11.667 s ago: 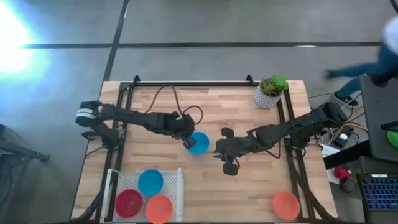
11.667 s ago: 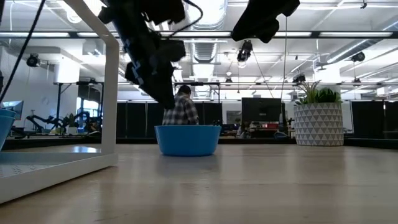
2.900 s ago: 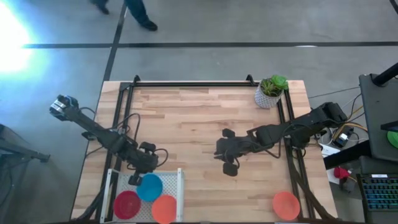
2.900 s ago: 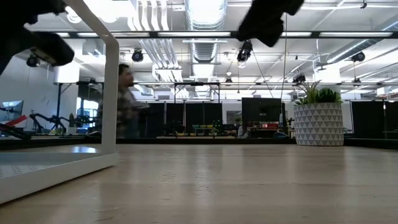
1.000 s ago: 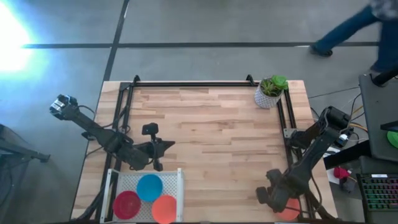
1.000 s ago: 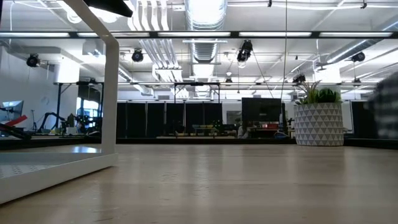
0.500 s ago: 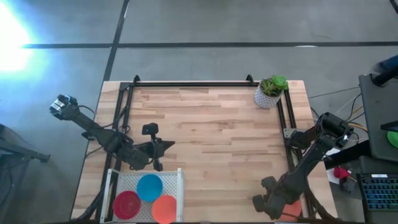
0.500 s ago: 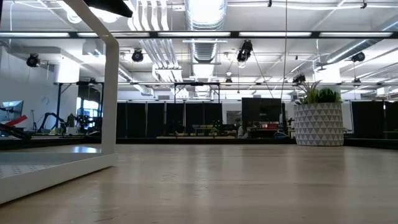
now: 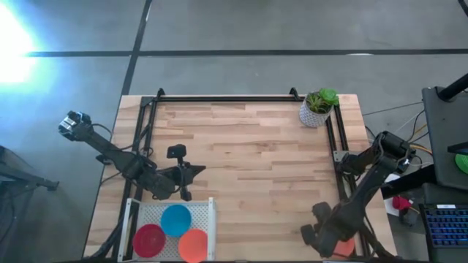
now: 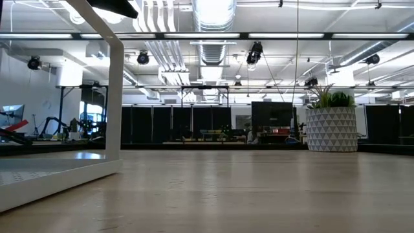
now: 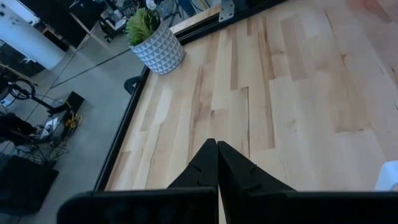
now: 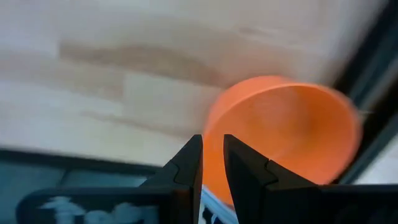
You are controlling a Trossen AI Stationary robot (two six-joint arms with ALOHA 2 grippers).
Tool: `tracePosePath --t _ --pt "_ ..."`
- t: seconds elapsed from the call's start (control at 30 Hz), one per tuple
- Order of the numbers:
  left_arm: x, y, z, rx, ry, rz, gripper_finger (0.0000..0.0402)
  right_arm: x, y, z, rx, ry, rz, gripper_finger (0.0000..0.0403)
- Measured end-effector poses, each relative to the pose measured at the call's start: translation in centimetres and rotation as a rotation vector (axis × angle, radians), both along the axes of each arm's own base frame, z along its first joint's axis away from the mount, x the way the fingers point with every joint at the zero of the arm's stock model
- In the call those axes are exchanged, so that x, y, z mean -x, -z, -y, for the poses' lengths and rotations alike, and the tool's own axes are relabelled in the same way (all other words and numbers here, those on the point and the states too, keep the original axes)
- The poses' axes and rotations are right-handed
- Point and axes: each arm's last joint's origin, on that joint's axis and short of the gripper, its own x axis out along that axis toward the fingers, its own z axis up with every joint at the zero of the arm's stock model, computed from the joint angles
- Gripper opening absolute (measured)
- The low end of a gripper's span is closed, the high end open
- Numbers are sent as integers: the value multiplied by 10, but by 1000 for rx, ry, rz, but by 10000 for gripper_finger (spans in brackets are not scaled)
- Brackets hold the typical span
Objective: Pick & Place Mini bowls
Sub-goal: Stack the orange bowl on top of the orange bowl on the shelf
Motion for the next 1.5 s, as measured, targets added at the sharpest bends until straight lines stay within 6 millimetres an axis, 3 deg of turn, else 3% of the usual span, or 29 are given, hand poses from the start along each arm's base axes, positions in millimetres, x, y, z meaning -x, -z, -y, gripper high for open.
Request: tracePosePath --t 1.0,1.27,1.5 --pt "0 0 0 4 -1 0 0 1 29 -13 10 8 -15 63" --pt "0 0 0 5 2 -1 0 -1 42 -17 22 -86 -13 63" --pt "0 0 0 5 2 -1 0 -4 51 -17 21 -272 2 62"
